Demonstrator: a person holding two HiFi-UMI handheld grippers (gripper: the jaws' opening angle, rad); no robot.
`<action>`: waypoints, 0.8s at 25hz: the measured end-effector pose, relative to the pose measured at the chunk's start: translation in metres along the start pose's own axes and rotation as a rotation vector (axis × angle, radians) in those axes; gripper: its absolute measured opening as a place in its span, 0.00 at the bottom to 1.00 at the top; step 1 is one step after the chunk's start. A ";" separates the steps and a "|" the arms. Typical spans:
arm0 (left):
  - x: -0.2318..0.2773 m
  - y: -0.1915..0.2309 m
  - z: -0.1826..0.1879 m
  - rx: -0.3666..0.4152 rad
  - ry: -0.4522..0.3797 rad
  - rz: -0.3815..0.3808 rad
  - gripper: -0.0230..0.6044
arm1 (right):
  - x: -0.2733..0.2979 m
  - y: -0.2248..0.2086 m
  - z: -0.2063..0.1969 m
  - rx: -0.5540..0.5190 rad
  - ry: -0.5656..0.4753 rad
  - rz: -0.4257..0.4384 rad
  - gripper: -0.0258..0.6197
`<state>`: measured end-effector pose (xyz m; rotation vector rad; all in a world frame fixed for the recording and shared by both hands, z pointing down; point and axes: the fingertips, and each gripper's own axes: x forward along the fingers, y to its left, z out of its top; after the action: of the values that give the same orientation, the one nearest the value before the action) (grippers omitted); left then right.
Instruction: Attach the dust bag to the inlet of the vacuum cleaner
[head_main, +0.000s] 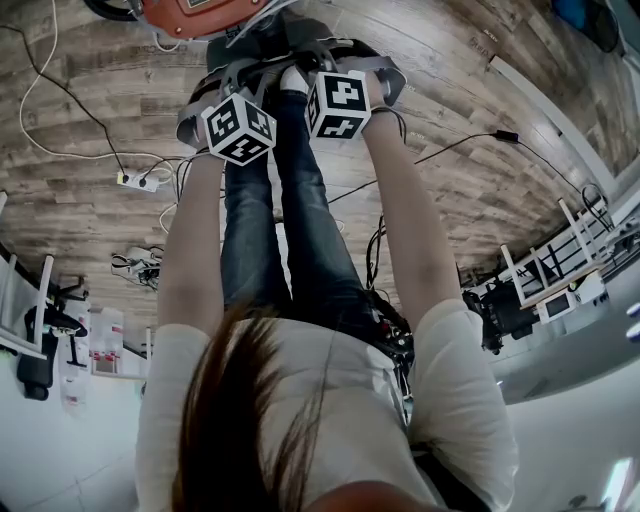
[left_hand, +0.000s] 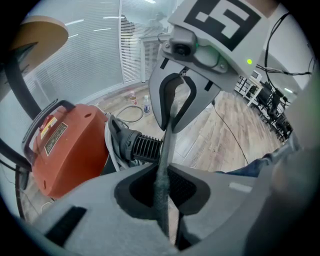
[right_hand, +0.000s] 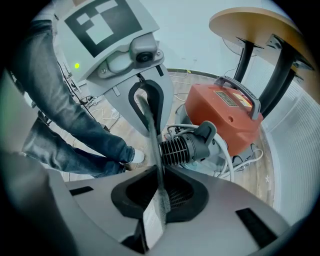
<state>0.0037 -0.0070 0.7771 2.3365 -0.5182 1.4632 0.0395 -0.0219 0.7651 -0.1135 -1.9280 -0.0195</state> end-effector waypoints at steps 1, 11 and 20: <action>0.000 0.001 0.001 -0.003 -0.001 0.002 0.10 | -0.001 -0.001 0.000 -0.006 0.000 -0.001 0.10; -0.004 0.011 0.000 -0.027 0.014 0.011 0.10 | 0.000 -0.012 0.007 -0.040 -0.010 0.004 0.11; -0.004 0.016 -0.004 -0.120 0.010 0.024 0.11 | 0.003 -0.015 0.010 -0.046 -0.013 0.032 0.11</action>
<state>-0.0085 -0.0192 0.7769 2.2364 -0.6157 1.4122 0.0280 -0.0362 0.7646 -0.1758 -1.9390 -0.0422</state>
